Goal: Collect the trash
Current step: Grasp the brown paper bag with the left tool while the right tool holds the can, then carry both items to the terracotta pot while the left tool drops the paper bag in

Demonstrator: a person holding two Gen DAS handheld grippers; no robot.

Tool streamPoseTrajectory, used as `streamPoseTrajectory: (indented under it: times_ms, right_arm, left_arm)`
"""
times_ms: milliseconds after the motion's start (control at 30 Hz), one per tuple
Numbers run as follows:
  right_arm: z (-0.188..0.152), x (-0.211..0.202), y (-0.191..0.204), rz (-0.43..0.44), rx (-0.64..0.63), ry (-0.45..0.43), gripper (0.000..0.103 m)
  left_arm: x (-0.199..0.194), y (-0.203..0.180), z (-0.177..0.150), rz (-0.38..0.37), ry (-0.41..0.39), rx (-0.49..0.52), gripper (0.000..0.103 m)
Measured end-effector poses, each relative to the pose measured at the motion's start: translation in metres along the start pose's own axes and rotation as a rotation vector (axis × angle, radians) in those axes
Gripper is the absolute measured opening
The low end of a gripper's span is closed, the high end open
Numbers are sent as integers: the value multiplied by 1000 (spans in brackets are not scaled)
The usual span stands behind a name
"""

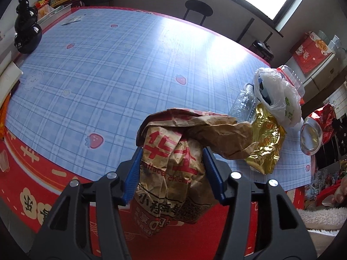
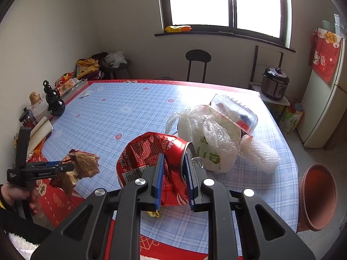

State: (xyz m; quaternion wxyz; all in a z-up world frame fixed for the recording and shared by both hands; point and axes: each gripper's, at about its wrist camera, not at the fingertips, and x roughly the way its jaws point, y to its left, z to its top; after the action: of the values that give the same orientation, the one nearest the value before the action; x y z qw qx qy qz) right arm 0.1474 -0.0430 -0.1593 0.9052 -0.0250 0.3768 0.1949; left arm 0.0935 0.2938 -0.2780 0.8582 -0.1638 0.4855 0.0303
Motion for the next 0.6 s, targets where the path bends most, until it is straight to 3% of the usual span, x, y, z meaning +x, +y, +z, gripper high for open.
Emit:
streamPoseTrajectory:
  times_ms: [133,267,433,600]
  right_arm:
    - [9,-5,0,-48,14,-30,20]
    - [15,-23,-15,-96,73,-86,20]
    - [9,-56,-50,-148,171,-154,20]
    - [-1,-90,-93,-174,228,-228,20]
  left_arm:
    - [-28,15,31,-30,-95,-20,57]
    - [-43,5,65,-50,-167,40,57]
    - [-58,-36,95,-102,-231,99,57]
    - [-73,-100,98,-149,-282,169,57]
